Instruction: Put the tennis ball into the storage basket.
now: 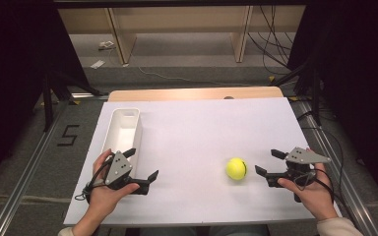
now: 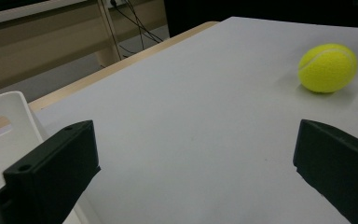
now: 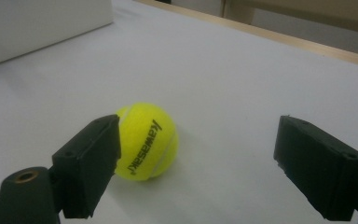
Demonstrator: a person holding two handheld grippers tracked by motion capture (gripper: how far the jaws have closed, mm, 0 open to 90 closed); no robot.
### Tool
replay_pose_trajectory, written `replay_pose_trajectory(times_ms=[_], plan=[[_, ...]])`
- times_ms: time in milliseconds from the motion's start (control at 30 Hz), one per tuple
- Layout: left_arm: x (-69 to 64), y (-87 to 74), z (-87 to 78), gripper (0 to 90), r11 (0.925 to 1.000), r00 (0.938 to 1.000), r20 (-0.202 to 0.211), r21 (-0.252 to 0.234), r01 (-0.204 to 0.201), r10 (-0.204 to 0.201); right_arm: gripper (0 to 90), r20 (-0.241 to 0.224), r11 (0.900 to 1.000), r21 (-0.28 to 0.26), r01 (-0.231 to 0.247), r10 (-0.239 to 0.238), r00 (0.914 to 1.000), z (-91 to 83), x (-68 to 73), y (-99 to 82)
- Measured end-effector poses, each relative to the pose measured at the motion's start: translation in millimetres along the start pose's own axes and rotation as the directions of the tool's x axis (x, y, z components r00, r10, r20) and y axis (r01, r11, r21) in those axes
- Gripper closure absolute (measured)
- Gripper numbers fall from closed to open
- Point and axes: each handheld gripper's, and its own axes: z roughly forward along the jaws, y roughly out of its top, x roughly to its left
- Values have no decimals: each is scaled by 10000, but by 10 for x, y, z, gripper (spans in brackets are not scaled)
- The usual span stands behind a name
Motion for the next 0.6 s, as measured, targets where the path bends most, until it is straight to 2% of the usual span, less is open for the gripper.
replay_pose_trajectory(times_ms=[433,600], plan=[[-8,-6,0,0,10000,10000,64,16,-55,55,155,-47,9999,81,62,-61,10000,30,30,2],[-14,2,-1,0,10000,10000,60,3,-71,71,156,-187,9998,137,136,-133,9997,93,73,15]])
